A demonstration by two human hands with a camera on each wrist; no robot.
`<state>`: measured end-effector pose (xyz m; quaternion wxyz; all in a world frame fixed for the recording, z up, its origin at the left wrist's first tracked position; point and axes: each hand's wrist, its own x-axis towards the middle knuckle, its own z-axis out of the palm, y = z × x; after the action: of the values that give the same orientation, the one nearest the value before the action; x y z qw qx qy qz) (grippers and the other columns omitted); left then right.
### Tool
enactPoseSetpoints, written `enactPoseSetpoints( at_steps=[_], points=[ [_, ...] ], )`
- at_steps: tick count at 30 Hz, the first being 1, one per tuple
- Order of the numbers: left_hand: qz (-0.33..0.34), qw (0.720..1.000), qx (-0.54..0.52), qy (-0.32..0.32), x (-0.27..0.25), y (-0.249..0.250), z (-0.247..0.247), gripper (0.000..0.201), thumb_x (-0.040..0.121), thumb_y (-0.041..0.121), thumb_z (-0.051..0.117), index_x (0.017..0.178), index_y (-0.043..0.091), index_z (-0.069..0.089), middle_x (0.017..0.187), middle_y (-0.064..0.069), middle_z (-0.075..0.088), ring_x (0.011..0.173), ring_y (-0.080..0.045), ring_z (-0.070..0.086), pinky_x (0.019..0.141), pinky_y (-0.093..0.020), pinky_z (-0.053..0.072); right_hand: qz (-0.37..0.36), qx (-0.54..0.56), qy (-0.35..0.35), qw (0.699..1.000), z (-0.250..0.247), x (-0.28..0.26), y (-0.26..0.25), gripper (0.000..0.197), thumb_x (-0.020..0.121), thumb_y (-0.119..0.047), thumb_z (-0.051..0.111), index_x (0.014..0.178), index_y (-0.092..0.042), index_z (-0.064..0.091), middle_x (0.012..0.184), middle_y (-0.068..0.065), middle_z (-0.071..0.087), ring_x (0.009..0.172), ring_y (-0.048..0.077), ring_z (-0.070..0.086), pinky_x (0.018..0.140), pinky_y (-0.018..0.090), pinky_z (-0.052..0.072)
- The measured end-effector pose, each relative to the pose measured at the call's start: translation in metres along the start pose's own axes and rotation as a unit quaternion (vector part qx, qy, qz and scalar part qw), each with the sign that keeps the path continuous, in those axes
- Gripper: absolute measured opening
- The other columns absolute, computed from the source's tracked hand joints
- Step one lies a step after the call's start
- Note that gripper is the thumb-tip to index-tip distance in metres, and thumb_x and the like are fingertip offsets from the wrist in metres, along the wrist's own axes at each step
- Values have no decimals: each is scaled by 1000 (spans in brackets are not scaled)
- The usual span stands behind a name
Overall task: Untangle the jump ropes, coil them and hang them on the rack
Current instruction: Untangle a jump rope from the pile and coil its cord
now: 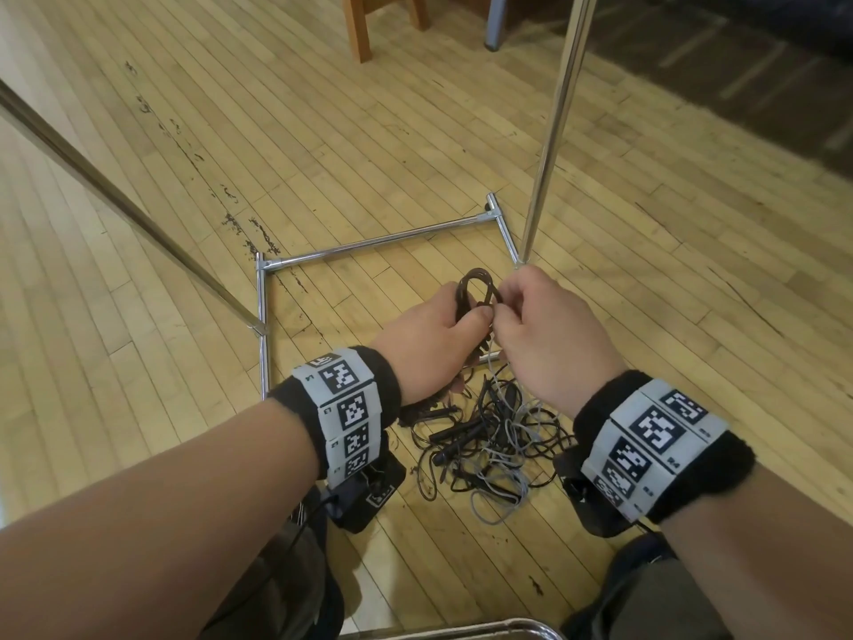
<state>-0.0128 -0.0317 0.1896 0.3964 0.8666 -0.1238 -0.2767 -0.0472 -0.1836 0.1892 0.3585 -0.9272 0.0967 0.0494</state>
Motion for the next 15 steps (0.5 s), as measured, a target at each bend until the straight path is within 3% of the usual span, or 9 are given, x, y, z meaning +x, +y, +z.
enactPoseSetpoints(
  at_steps=[2, 4, 7, 11, 15],
  points=[
    [3, 1000, 3, 6, 0, 2, -1, 22, 109, 44, 42, 113, 23, 50, 88, -7, 73, 59, -22, 71, 66, -52, 65, -3, 7, -8, 1000, -1, 0, 0, 5, 100, -23, 54, 104, -25, 53, 87, -8, 64, 74, 8, 60, 56, 25, 42],
    [7, 1000, 2, 6, -1, 3, -1, 21, 109, 41, 43, 114, 22, 49, 93, -10, 75, 60, -25, 72, 66, -53, 64, 7, 40, -19, 999, -2, 0, 0, 7, 97, -21, 57, 102, -27, 55, 83, -4, 68, 72, 16, 66, 61, 38, 56],
    [20, 1000, -3, -3, -3, 3, -1, 19, 110, 41, 41, 117, 25, 48, 86, -5, 71, 59, -20, 71, 64, -50, 64, 42, 141, -23, 989, -4, -1, 1, 8, 93, -17, 61, 94, -24, 58, 79, 2, 71, 73, 26, 72, 68, 51, 64],
    [39, 999, -13, -15, -4, 3, -3, 17, 111, 39, 43, 122, 27, 46, 84, -2, 69, 59, -13, 68, 61, -46, 62, 93, 271, -21, 958, -5, -1, 3, 9, 92, -7, 66, 97, -13, 62, 87, 13, 73, 73, 25, 74, 71, 51, 65],
    [69, 998, 0, 5, -3, 2, -2, 9, 111, 38, 44, 115, 30, 44, 79, 1, 67, 53, -5, 64, 51, -32, 56, 108, 325, 6, 939, -5, 0, 1, 13, 90, 0, 66, 102, -4, 62, 96, 21, 69, 68, 20, 69, 64, 41, 65]
  ],
)
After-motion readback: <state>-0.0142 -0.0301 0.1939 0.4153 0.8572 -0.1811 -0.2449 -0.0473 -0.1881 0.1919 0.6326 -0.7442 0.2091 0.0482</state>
